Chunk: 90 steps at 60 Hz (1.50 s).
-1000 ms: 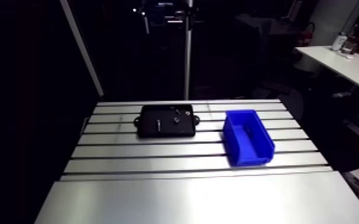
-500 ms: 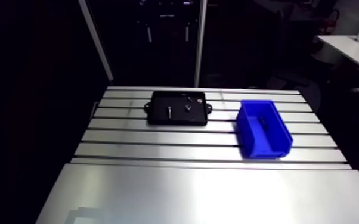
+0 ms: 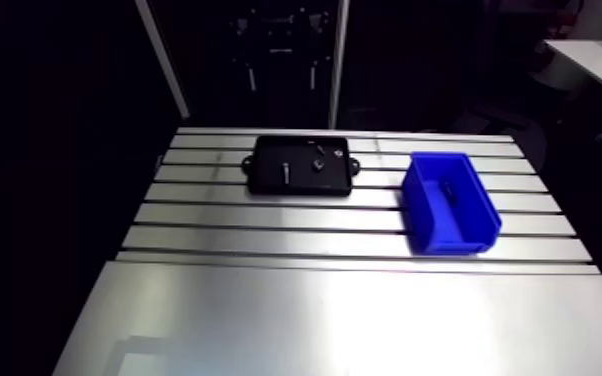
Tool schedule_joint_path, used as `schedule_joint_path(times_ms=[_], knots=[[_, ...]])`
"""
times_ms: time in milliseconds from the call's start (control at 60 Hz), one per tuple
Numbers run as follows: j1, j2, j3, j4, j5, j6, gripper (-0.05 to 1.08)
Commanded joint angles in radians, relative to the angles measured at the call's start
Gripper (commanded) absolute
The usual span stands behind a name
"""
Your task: Pick up the M10 bolt from the tray and put it into the blue bin.
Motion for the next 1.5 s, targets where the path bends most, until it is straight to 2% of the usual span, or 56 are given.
schedule_joint_path(times_ms=[17,333,483,500,783,1117,1200,1500], knots=[[0.0,0.025,0.027,-0.023,0.002,-0.001,0.01],[-0.001,0.027,0.085,-0.061,-0.001,0.0,0.04],[-0.001,0.028,0.117,-0.091,-0.003,0.002,0.15],[-0.001,0.029,0.126,-0.101,-0.001,0.002,0.21],[-0.003,0.05,0.16,-0.133,-0.001,0.002,0.36],[-0.007,0.073,0.17,-0.149,0.0,0.002,0.42],[-0.009,0.083,0.173,-0.15,0.0,0.002,0.47],[-0.009,0.101,0.176,-0.15,0.0,0.003,0.49]])
